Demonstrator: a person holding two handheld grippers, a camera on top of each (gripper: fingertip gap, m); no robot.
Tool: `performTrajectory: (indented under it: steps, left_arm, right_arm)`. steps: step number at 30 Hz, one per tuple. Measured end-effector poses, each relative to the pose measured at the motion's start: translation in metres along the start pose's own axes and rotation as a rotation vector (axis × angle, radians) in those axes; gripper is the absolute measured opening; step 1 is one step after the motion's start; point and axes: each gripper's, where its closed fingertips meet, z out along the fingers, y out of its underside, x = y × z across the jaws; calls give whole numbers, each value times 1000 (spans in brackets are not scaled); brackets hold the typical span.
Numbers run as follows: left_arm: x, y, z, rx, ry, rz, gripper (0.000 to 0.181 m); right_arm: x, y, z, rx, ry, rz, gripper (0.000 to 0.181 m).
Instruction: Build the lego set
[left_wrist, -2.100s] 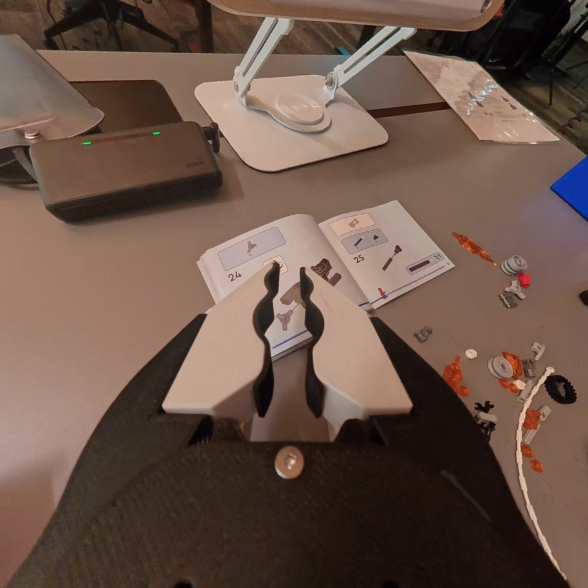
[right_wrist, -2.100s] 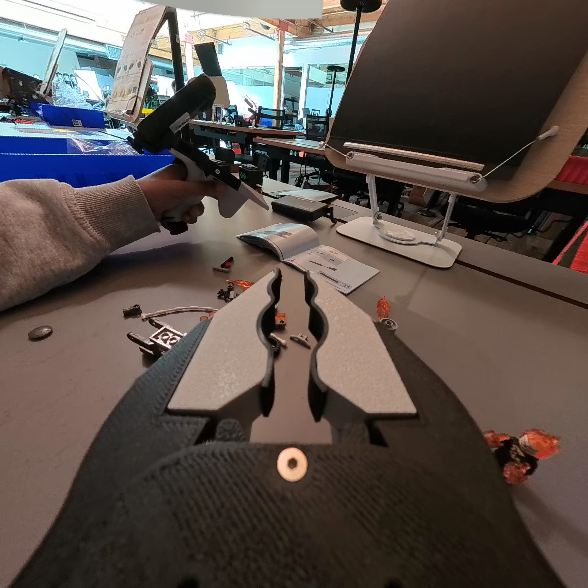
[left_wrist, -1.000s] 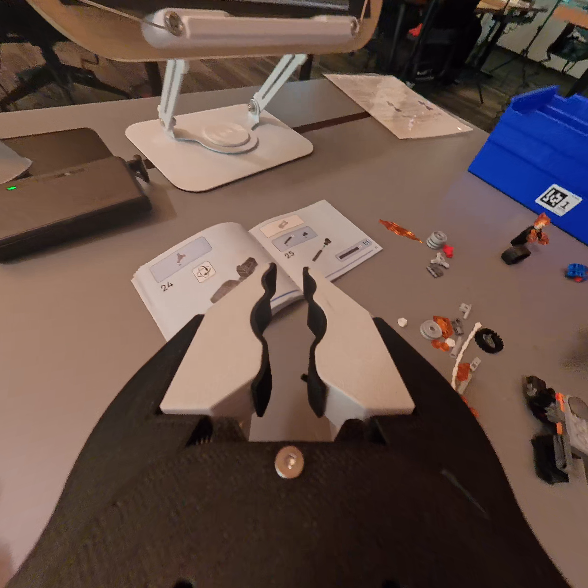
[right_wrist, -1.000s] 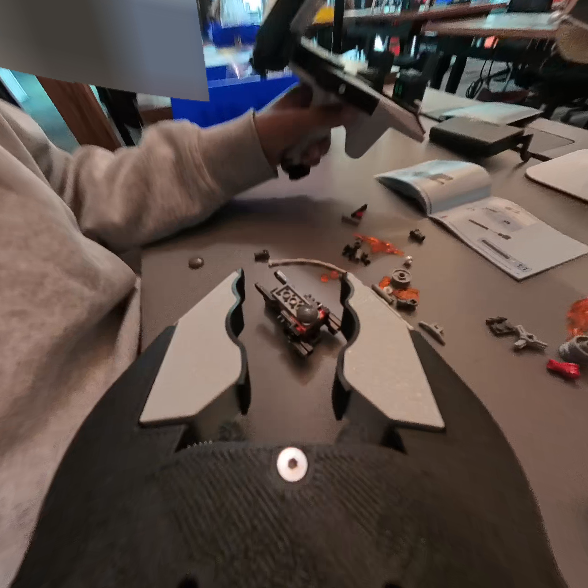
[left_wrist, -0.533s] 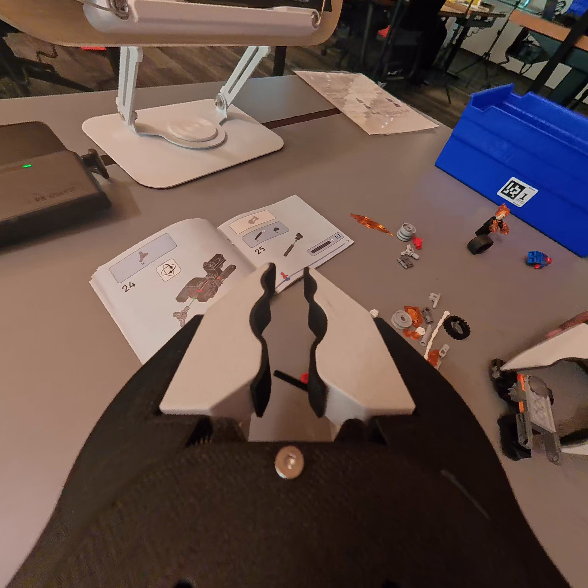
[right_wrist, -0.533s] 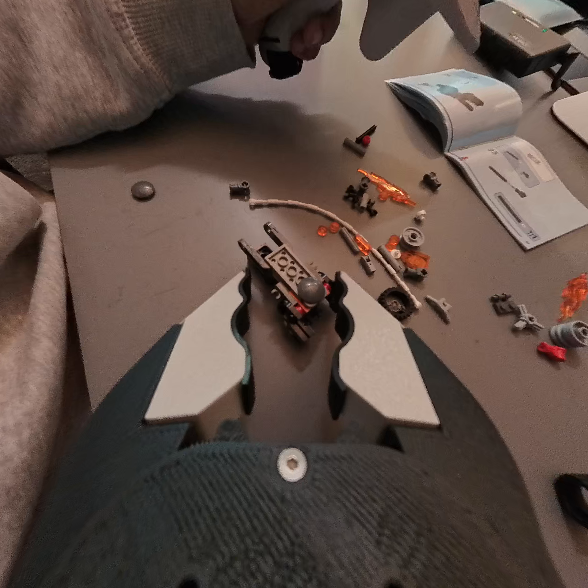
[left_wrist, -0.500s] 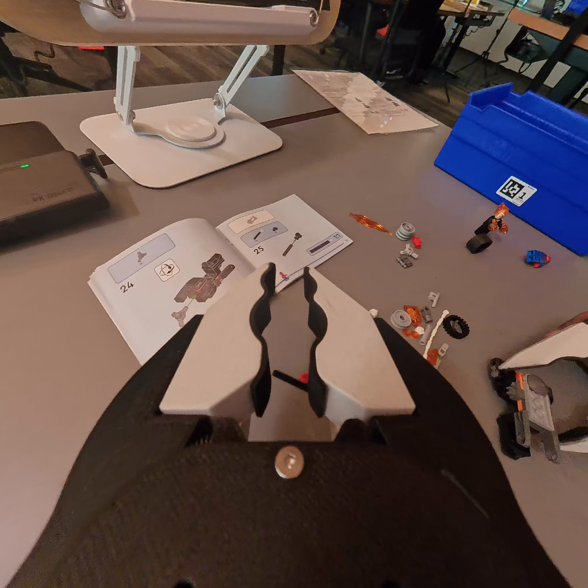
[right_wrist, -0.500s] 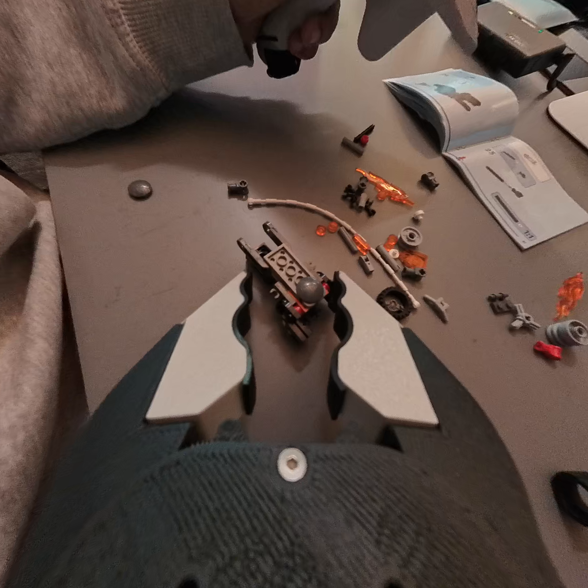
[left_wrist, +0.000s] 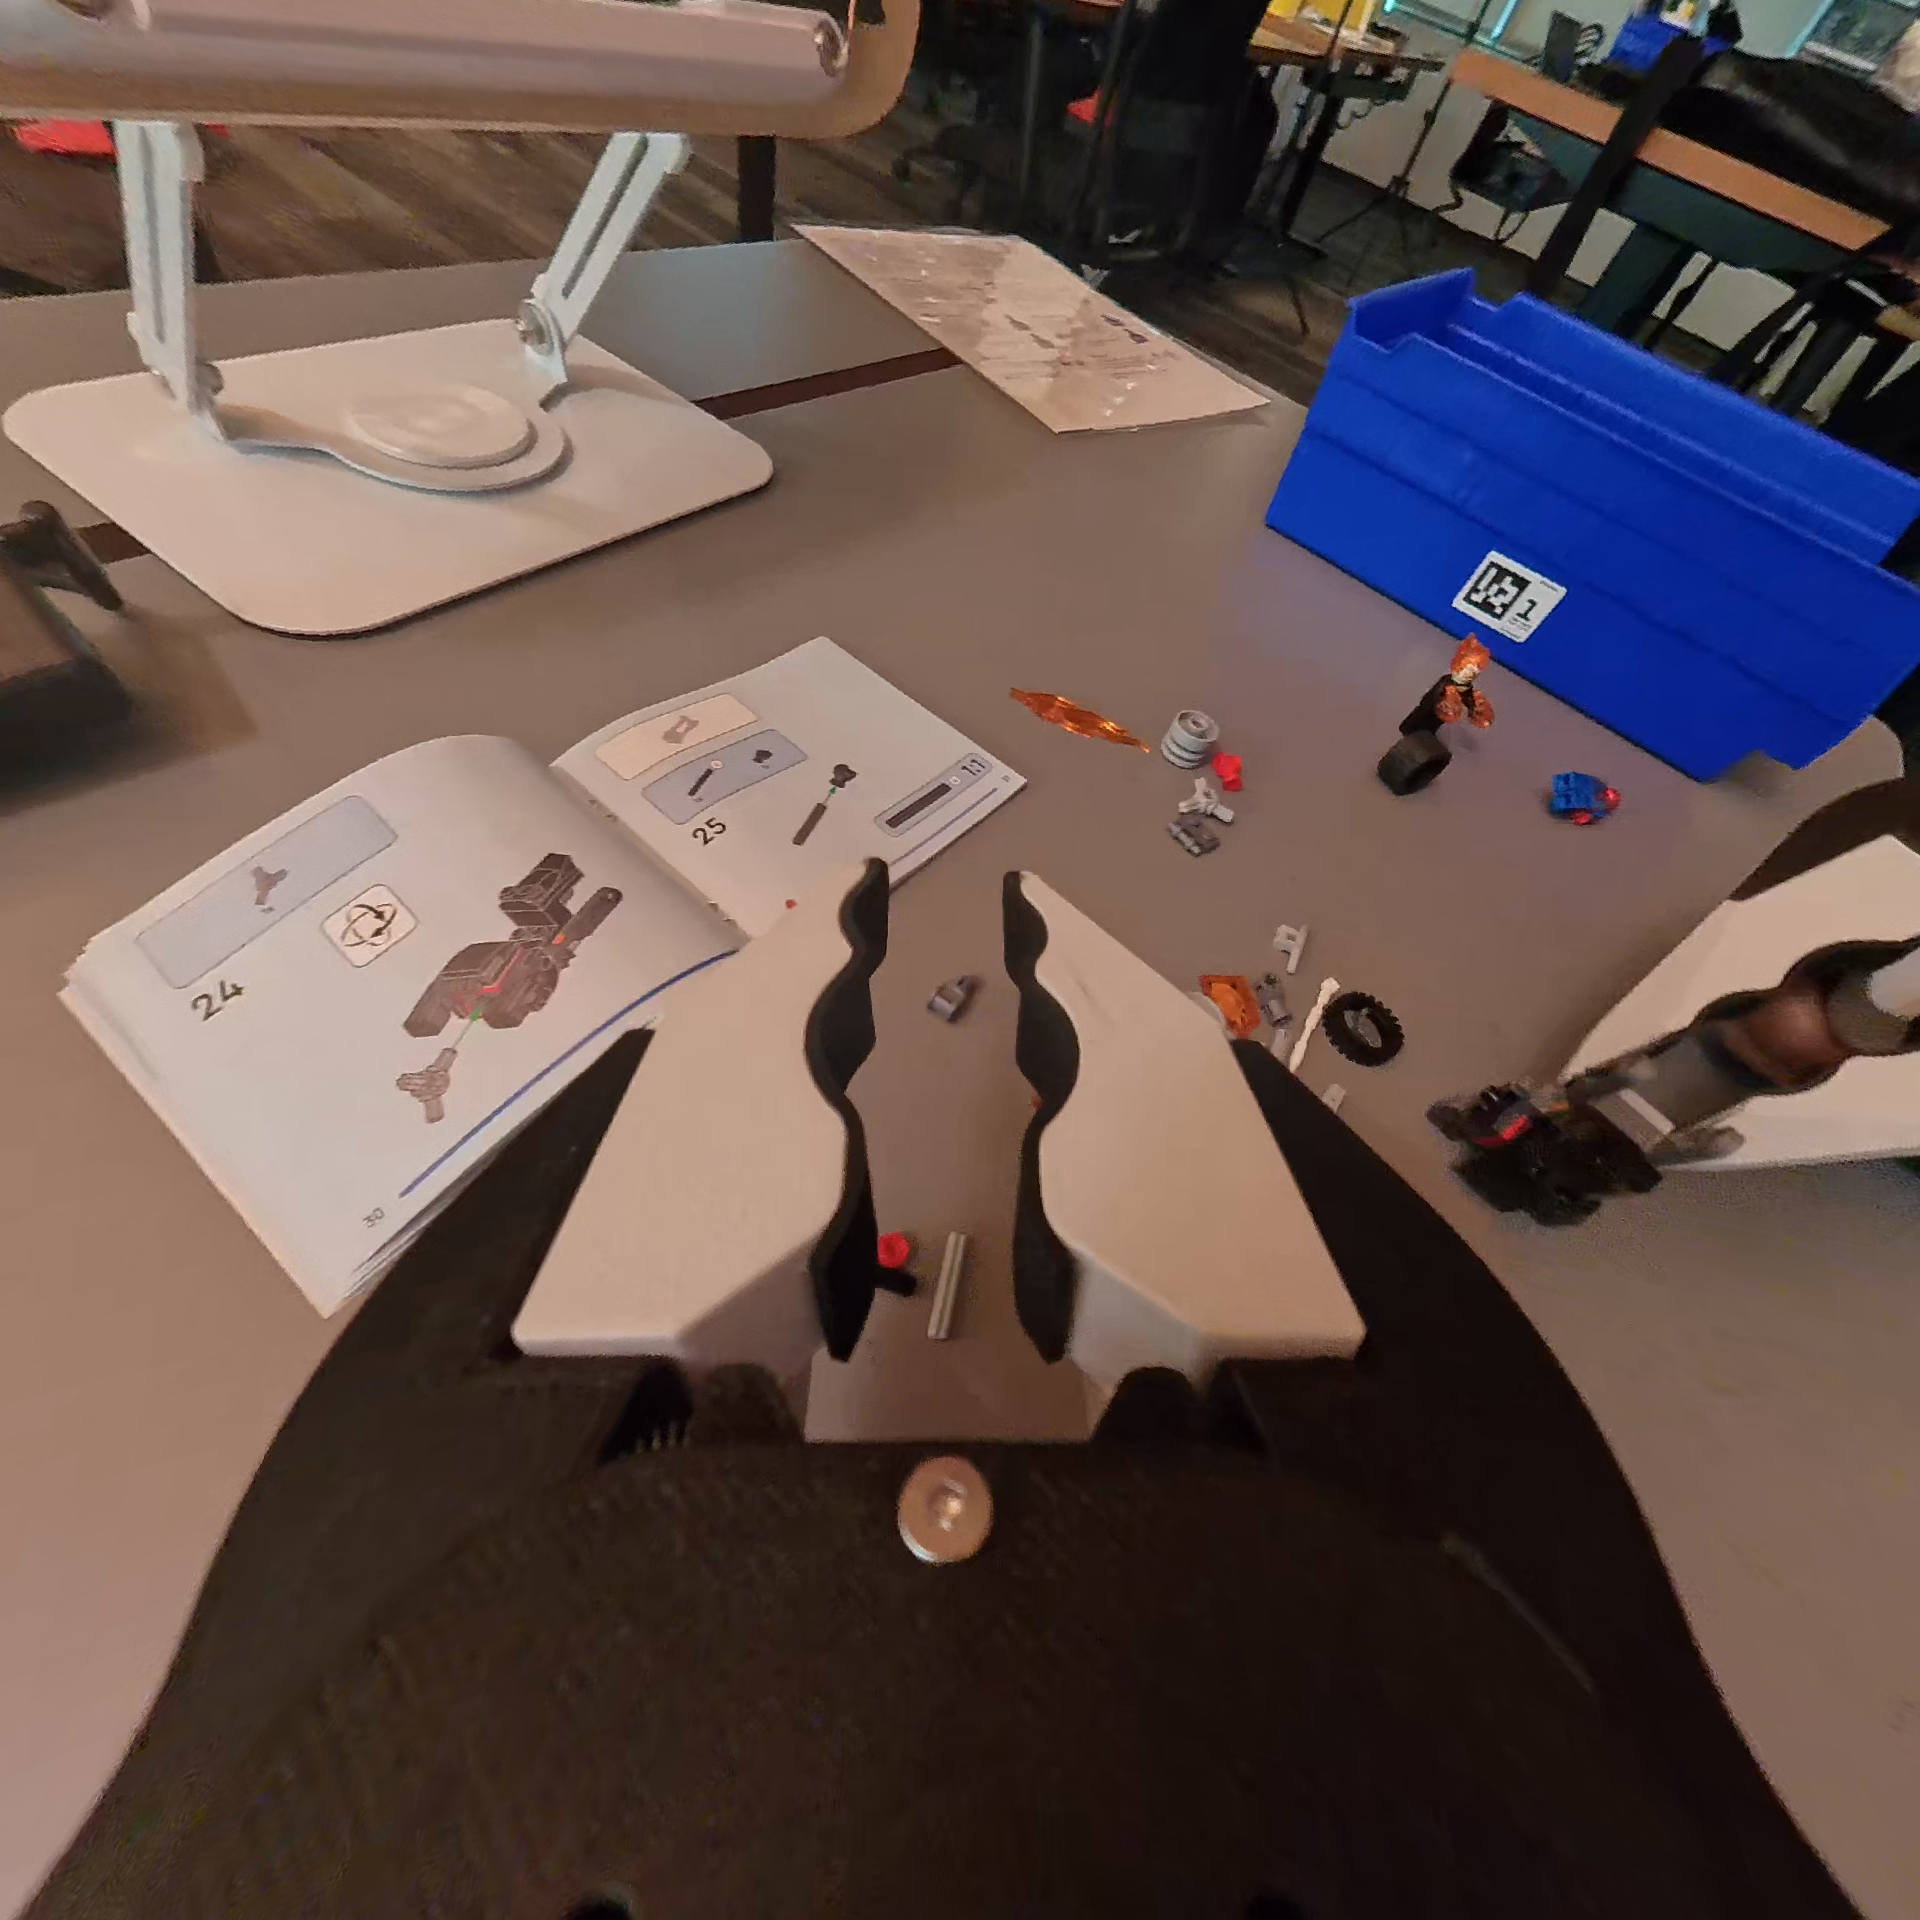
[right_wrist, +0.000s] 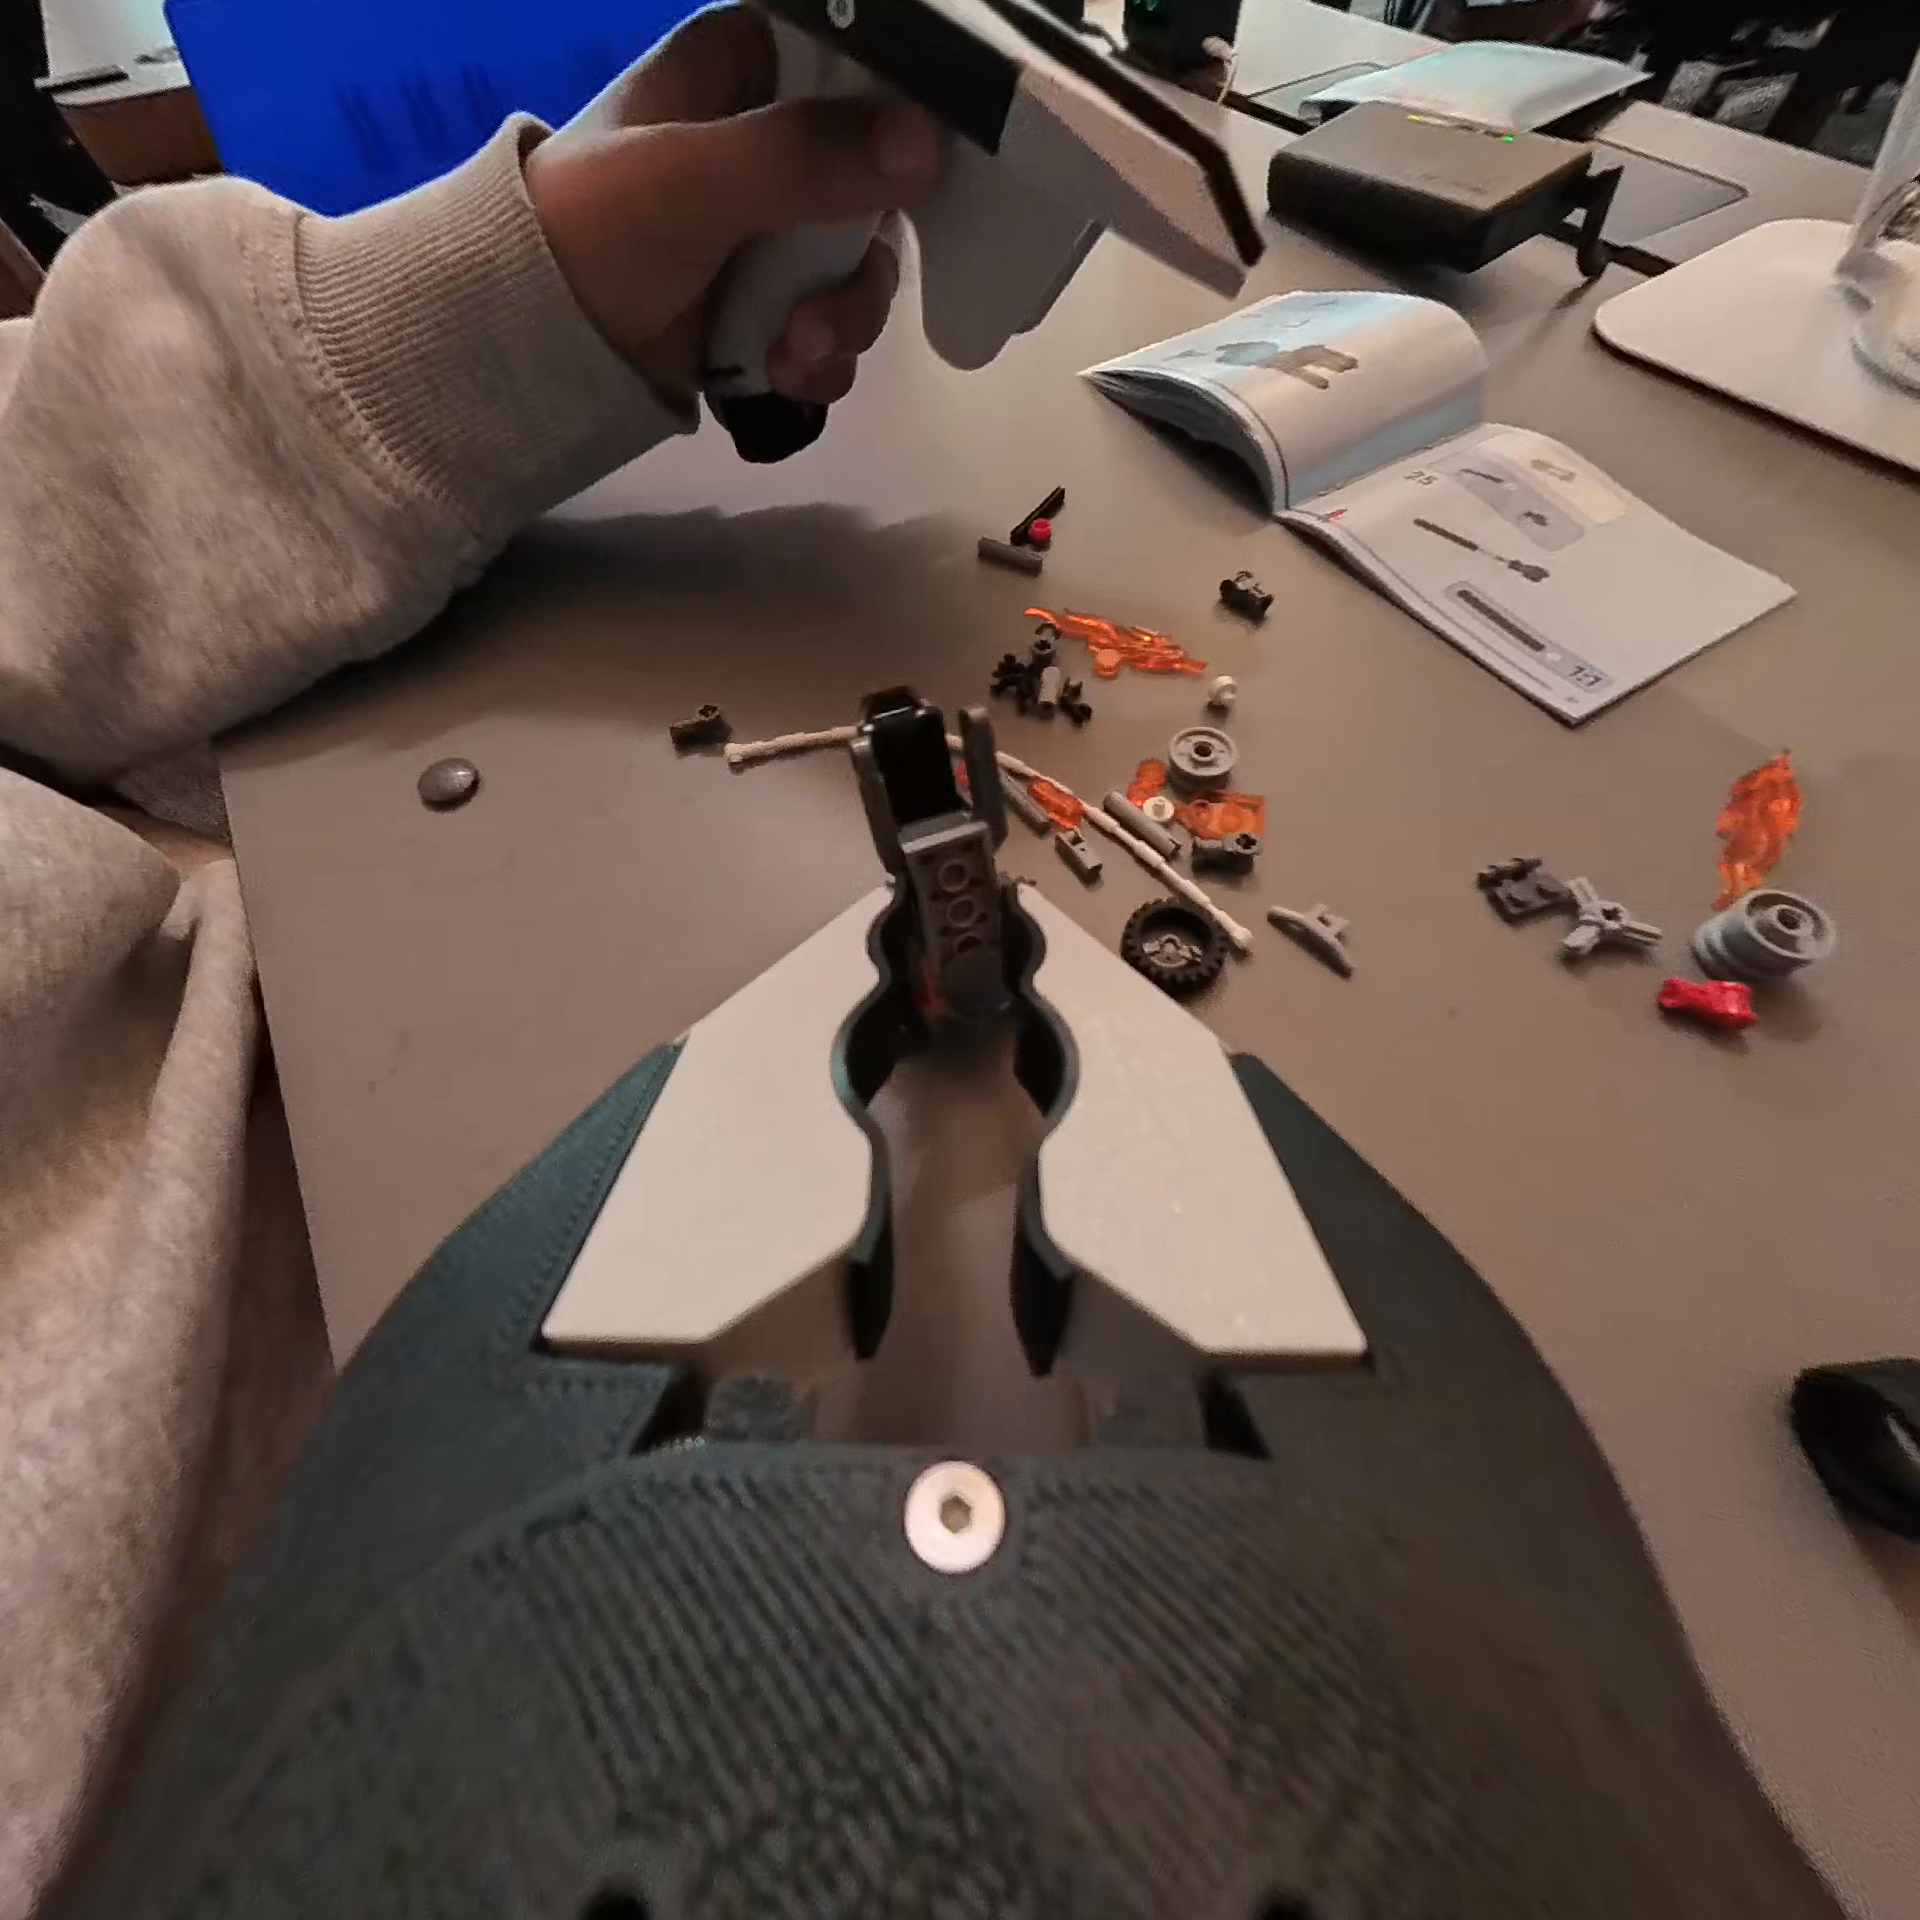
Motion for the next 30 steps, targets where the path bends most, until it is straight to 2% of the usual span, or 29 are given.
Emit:
performTrajectory:
  steps: [6,11,13,18,24,30]
  left_arm:
    - [23,5,6,-33,110,28,24]
    - [103,24,-3,-132,564,4,46]
    - [123,38,-4,-197,645,23,47]
    - [142,60,1,-299,676,83,46]
    - [150,60,2,-286,680,130,18]
    - [153,54,-2,-246,689,173,16]
  right_arm:
    - [5,0,-2,6,11,25,14]
    - [10,-3,-5,31,16,68,14]
    - [12,-5,-7,49,16,89,14]
    - [16,-7,-9,75,19,116,14]
    - [14,-8,-9,79,16,99,14]
    - [6,-9,-10,81,-8,57,14]
